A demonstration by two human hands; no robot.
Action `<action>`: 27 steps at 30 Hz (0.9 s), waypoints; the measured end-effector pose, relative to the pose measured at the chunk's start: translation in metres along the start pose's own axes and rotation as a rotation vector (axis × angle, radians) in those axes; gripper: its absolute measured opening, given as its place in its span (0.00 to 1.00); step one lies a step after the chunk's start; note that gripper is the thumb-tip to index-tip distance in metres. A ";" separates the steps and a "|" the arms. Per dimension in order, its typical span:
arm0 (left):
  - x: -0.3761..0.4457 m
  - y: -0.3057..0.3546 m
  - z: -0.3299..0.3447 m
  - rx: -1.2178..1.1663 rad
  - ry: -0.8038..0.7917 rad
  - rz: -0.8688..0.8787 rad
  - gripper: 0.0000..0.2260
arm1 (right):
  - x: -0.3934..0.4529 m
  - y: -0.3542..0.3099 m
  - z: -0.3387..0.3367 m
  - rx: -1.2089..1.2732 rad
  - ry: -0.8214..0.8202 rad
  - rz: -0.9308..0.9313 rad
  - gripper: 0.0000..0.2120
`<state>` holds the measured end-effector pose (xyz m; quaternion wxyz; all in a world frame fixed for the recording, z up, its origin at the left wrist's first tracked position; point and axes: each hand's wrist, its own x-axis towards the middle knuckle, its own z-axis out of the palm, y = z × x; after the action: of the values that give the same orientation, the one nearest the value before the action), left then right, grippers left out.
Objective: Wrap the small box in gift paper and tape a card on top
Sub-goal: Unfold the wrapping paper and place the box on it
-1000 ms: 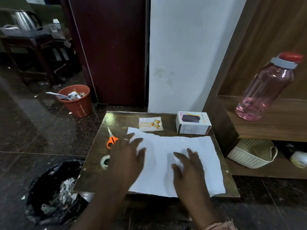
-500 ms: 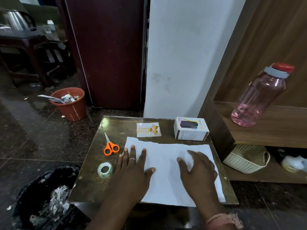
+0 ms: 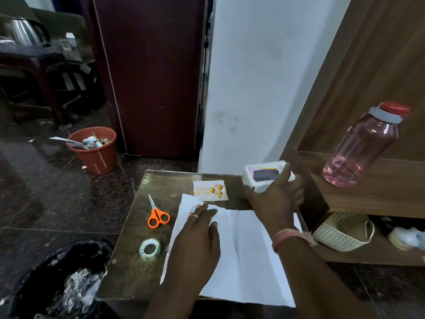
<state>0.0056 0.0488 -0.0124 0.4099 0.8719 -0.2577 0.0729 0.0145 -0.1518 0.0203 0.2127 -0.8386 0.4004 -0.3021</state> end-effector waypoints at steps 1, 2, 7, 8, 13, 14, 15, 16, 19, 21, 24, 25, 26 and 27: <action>0.000 0.003 -0.001 -0.054 0.022 -0.014 0.16 | -0.006 -0.002 -0.008 0.087 -0.010 -0.095 0.58; -0.001 0.005 -0.001 -0.121 0.039 -0.044 0.16 | -0.016 -0.003 -0.017 0.174 -0.052 -0.168 0.60; 0.008 0.040 -0.017 -0.981 -0.059 -0.624 0.12 | -0.072 0.008 -0.063 0.418 -0.345 -0.301 0.64; 0.008 0.043 -0.020 -1.145 -0.114 -0.751 0.18 | -0.080 0.011 -0.073 0.437 -0.402 -0.332 0.64; -0.026 0.058 -0.033 -1.229 -0.291 -0.750 0.22 | -0.107 0.027 -0.103 0.657 -0.688 -0.308 0.61; -0.034 0.061 -0.029 -1.288 -0.260 -0.766 0.21 | -0.113 0.028 -0.103 0.712 -0.714 -0.282 0.59; -0.041 0.062 -0.024 -1.385 -0.232 -0.787 0.20 | -0.119 0.030 -0.101 0.771 -0.737 -0.241 0.57; -0.047 0.064 -0.017 -1.471 -0.207 -0.797 0.19 | -0.126 0.032 -0.098 0.830 -0.747 -0.201 0.53; -0.050 0.071 -0.007 -1.614 -0.176 -0.834 0.27 | -0.137 0.033 -0.089 0.903 -0.694 -0.164 0.43; -0.049 0.064 0.000 -1.633 -0.206 -0.831 0.35 | -0.135 0.031 -0.085 0.930 -0.671 -0.102 0.36; -0.038 0.052 0.003 -1.503 -0.218 -0.734 0.24 | -0.124 0.030 -0.078 0.923 -0.595 -0.062 0.30; -0.033 0.051 0.002 -1.454 -0.231 -0.674 0.23 | -0.120 0.029 -0.075 0.906 -0.570 -0.064 0.28; -0.029 0.052 0.001 -1.397 -0.222 -0.619 0.24 | -0.118 0.028 -0.071 0.888 -0.551 -0.054 0.27; -0.024 0.051 0.001 -1.313 -0.192 -0.567 0.27 | -0.115 0.026 -0.068 0.891 -0.545 -0.041 0.27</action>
<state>-0.0412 0.0306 0.0131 0.8281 0.4815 -0.0469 -0.2832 -0.1026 -0.0832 0.0158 0.6394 -0.7226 0.1465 -0.2180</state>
